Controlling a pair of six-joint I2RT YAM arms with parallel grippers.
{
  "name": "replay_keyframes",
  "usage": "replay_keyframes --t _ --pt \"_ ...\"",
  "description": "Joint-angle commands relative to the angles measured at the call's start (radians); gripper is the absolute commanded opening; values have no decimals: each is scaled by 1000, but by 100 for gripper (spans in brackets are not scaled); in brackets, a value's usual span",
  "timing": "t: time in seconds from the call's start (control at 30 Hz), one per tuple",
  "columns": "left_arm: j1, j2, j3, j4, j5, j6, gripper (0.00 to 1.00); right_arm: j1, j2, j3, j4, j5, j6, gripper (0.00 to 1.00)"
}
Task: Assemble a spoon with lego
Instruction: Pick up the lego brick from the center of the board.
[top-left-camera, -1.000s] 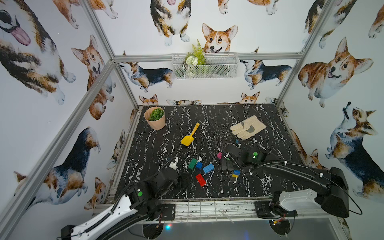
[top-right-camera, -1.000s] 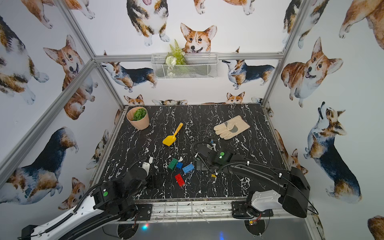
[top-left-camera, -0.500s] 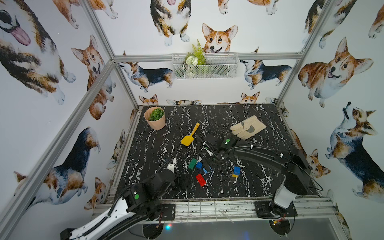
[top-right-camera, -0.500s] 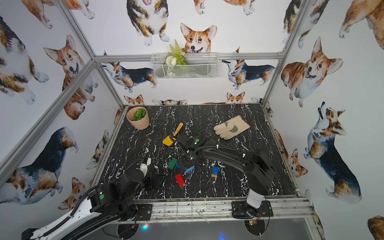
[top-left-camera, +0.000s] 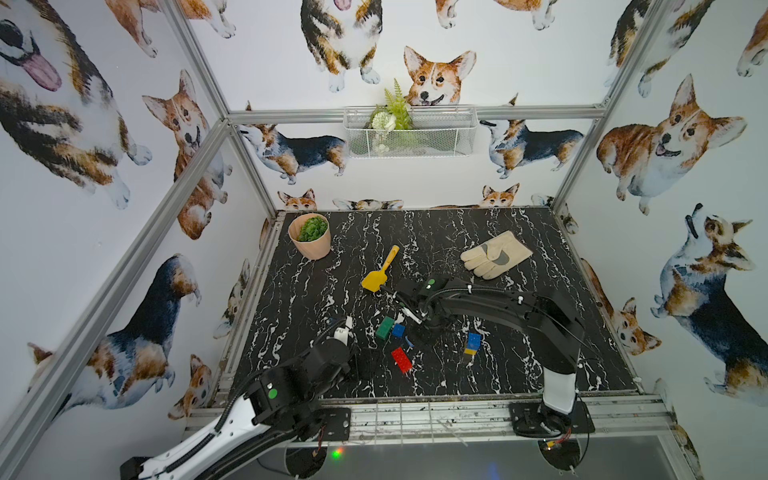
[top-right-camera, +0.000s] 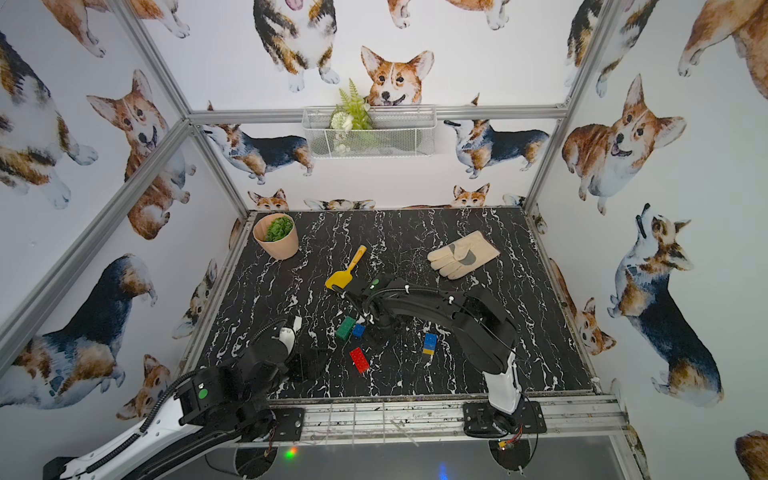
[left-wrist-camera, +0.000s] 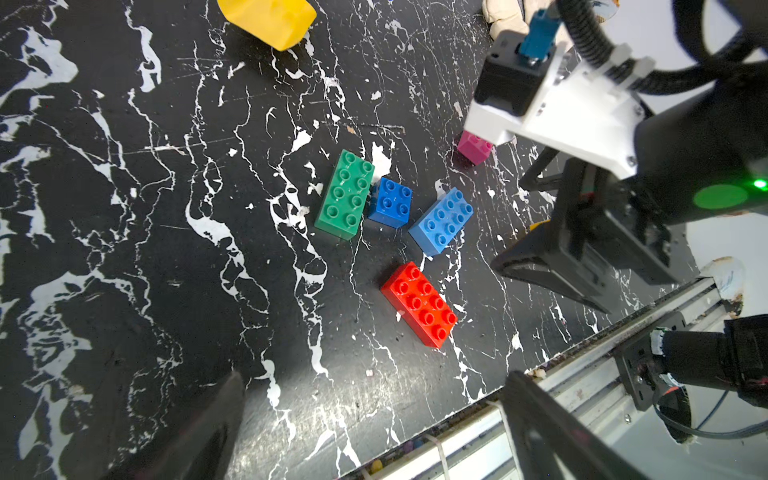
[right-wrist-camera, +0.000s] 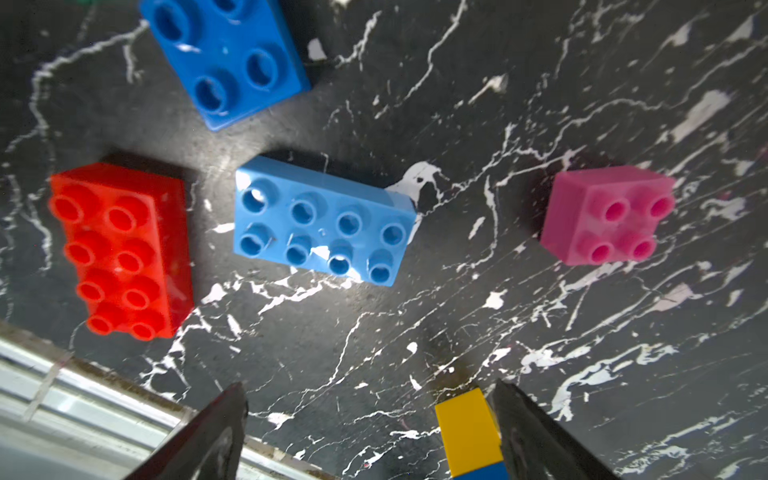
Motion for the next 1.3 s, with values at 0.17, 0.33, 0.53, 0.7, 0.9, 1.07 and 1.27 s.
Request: replay_keyframes --t 0.17,0.33,0.53,0.7,0.9,1.07,1.27 --pt "-3 8 15 -3 -39 6 100 -12 76 64 18 11 62 89" --pt "-2 3 14 -6 -38 6 100 -13 64 52 50 -22 224 90" --pt "-2 -5 12 -5 -39 7 100 -7 38 -21 178 -44 362 92" --pt "-4 -2 12 -3 -37 9 100 3 55 -25 221 -48 400 92" --pt "-4 -5 9 -2 -39 12 100 20 72 -15 225 -45 417 92" --pt "-5 -5 9 0 -38 12 100 20 87 -32 231 -17 433 89" --pt "-8 -9 7 -3 -40 11 100 20 95 -26 232 13 436 85"
